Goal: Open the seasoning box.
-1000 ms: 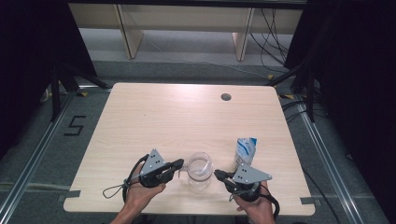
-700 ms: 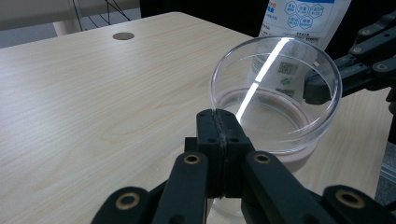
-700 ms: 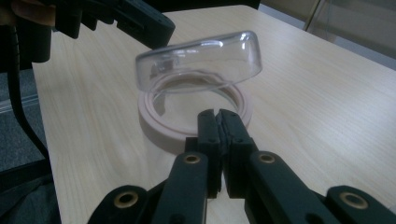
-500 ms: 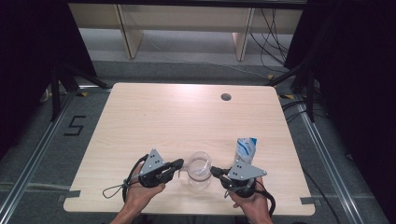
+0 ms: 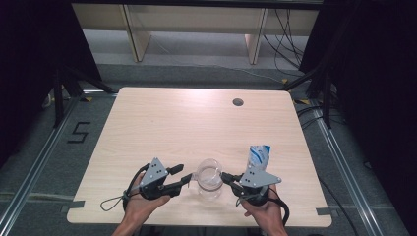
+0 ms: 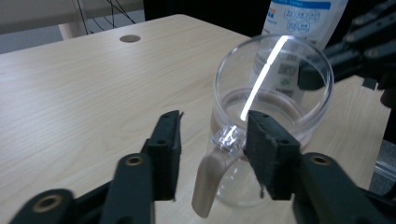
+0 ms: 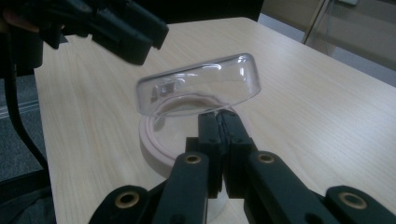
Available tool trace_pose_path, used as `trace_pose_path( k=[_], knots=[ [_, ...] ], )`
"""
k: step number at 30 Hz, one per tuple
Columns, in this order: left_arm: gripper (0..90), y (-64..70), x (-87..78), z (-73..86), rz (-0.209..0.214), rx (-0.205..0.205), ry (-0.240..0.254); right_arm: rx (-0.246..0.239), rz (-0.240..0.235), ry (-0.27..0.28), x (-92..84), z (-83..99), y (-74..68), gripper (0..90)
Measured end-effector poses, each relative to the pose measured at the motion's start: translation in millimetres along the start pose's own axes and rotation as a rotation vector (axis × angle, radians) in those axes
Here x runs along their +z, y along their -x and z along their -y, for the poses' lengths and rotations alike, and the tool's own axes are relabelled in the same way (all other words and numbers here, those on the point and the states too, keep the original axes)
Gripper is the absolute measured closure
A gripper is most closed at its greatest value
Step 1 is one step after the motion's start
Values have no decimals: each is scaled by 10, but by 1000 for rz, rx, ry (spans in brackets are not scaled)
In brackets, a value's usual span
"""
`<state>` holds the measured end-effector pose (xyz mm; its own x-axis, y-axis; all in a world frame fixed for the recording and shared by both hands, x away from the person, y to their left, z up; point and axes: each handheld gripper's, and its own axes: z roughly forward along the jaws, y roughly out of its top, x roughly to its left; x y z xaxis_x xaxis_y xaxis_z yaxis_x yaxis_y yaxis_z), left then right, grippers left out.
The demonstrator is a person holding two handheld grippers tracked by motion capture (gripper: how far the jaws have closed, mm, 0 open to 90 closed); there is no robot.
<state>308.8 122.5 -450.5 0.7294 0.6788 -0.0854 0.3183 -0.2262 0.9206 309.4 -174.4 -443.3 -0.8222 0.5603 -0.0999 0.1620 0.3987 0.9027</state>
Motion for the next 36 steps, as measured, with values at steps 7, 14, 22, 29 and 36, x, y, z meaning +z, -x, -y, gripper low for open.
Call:
trace_pose_path(
  k=[7, 14, 22, 29, 36],
  knots=[
    [400, -18, -86, 121, -4, -3, -42, -19, 10, 16, 1, -63, 12, 886],
    [361, -21, -107, 215, -6, -9, -74, -19, 9, 23, 11, -98, 2, 886],
    [329, -9, -154, 284, -12, -15, -89, -23, 3, 39, 44, -158, -25, 886],
    [315, -13, -202, 337, -22, -20, -95, -33, 5, 43, 78, -213, -54, 886],
    [301, -17, -227, 388, -30, -10, -111, -52, -12, 49, 135, -293, -108, 886]
  ],
)
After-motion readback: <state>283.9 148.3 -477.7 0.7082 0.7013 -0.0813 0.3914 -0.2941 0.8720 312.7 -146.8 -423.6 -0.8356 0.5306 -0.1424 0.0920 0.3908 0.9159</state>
